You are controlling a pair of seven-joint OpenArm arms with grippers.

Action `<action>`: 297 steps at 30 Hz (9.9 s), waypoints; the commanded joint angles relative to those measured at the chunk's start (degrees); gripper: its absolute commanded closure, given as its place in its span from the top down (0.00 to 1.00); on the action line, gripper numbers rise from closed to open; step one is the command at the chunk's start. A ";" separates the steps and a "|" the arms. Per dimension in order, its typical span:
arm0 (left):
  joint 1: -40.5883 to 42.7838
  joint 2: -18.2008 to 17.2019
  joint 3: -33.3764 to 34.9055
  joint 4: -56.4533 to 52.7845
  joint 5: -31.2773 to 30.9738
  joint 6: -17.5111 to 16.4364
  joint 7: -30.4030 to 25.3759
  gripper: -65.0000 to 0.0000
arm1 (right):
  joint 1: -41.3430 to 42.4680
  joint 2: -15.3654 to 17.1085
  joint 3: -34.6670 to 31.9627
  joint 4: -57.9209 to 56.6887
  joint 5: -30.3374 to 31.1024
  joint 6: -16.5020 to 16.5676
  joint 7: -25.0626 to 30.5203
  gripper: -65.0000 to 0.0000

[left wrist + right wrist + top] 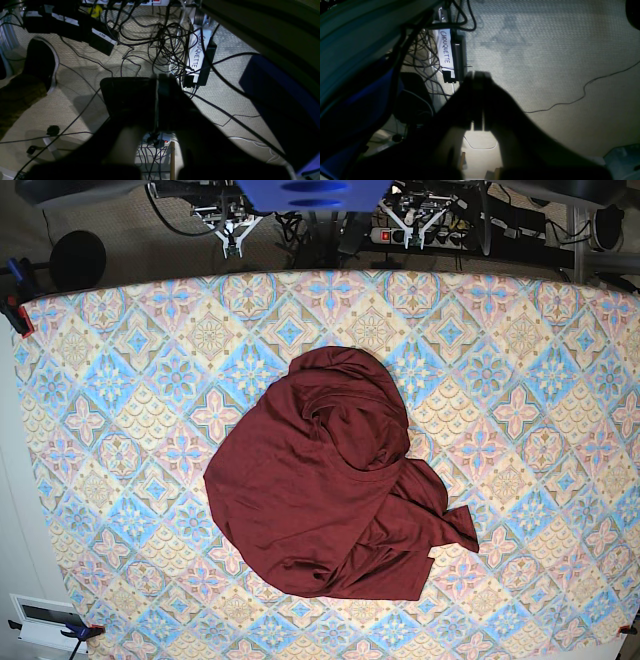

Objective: Layout the t-shirt on the table in an organized manner, then fold the t-shirt properly

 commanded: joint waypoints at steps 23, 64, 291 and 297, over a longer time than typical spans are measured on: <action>0.44 0.12 -0.01 0.17 -0.01 0.03 0.32 0.00 | -0.16 0.21 0.01 0.03 0.01 0.01 -0.16 0.00; 37.19 -11.40 -0.80 51.95 -0.27 0.12 0.23 0.00 | -41.39 7.59 0.10 52.87 1.33 0.10 0.10 0.00; 30.16 -22.21 -16.63 104.61 -32.01 0.03 26.25 0.22 | 14.35 23.24 -31.55 76.25 0.71 0.19 -26.45 0.40; 30.07 -22.21 -16.63 104.61 -32.01 0.03 26.25 0.22 | 14.35 23.24 -31.81 76.16 0.71 0.27 -26.45 0.40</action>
